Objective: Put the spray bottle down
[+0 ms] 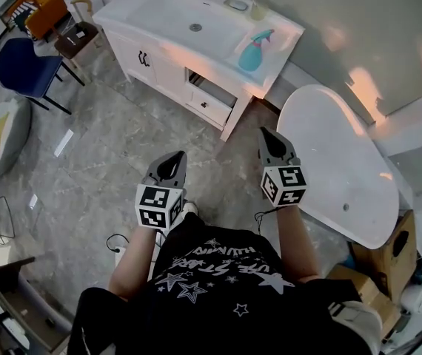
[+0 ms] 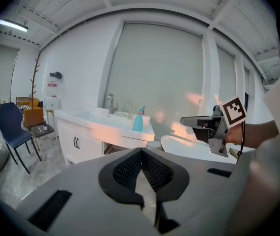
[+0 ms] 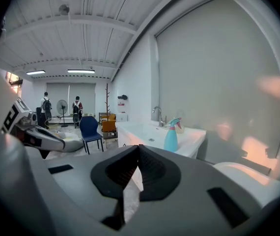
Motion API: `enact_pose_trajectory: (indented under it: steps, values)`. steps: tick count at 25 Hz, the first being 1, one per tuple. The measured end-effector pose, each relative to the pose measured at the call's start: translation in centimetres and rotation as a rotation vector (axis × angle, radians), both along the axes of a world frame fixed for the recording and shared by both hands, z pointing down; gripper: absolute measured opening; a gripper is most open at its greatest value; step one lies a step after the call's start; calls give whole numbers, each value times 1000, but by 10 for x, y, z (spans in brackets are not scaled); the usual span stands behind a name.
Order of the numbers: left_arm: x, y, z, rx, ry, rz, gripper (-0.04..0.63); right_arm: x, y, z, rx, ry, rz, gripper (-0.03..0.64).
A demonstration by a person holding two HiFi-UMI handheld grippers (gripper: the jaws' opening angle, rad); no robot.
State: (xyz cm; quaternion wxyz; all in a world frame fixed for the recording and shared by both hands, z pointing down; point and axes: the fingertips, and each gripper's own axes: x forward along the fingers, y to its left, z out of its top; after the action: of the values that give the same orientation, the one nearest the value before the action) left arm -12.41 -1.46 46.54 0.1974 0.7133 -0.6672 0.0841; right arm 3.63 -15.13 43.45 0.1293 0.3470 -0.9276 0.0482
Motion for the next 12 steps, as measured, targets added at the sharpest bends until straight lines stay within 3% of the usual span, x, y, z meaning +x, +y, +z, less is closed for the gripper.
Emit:
enact_pose_trajectory:
  steps: [12]
  values:
    - [120,52,8,-32,-12,-59,15,109,52,19,-46,-26,-80,12]
